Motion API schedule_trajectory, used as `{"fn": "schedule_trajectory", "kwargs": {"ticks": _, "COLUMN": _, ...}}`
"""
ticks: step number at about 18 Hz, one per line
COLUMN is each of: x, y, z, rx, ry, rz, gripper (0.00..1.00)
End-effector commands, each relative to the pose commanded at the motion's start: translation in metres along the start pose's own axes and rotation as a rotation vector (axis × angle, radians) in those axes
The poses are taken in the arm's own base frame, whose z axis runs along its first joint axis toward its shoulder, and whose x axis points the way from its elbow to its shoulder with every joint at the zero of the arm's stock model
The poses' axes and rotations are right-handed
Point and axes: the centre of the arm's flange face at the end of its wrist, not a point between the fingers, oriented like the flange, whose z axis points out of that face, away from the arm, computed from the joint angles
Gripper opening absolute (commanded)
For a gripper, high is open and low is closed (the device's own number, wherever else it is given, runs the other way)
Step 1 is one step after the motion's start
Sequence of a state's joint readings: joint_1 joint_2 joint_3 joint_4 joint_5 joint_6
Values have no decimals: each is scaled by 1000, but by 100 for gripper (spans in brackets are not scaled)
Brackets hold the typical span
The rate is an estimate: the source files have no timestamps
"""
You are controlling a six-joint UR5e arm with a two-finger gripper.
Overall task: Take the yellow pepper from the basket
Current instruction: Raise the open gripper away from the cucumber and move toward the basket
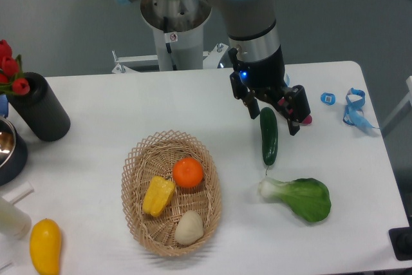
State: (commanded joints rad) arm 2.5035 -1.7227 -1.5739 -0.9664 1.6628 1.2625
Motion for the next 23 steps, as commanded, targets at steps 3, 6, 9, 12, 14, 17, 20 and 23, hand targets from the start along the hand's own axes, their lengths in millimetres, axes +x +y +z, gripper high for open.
{"fn": "schedule_trajectory", "kwargs": {"ticks": 3, "x": 0, "y": -1, "z": 1, "rx": 6, "ry": 2, "rz": 0, "gripper": 100}}
{"fn": "schedule_trajectory", "kwargs": {"ticks": 6, "x": 0, "y": -4, "z": 3, "rx": 37, "ry": 4, "rz": -1, "gripper": 100}}
{"fn": "schedule_trajectory", "kwargs": {"ticks": 9, "x": 7, "y": -5, "z": 13, "rx": 58, "ry": 28, "rz": -4, "gripper": 100}}
{"fn": "schedule_trajectory", "kwargs": {"ticks": 12, "x": 12, "y": -4, "z": 18, "rx": 62, "ry": 16, "rz": -28, "gripper": 100}}
{"fn": "schedule_trajectory", "kwargs": {"ticks": 14, "x": 14, "y": -5, "z": 22, "rx": 69, "ry": 5, "rz": -101, "gripper": 100}}
{"fn": "schedule_trajectory", "kwargs": {"ticks": 17, "x": 15, "y": -4, "z": 22, "rx": 72, "ry": 1, "rz": -122, "gripper": 100}}
{"fn": "schedule_trajectory", "kwargs": {"ticks": 20, "x": 16, "y": -5, "z": 22, "rx": 74, "ry": 6, "rz": -227, "gripper": 100}}
{"fn": "schedule_trajectory", "kwargs": {"ticks": 23, "x": 19, "y": -13, "z": 23, "rx": 96, "ry": 21, "rz": -260, "gripper": 100}}
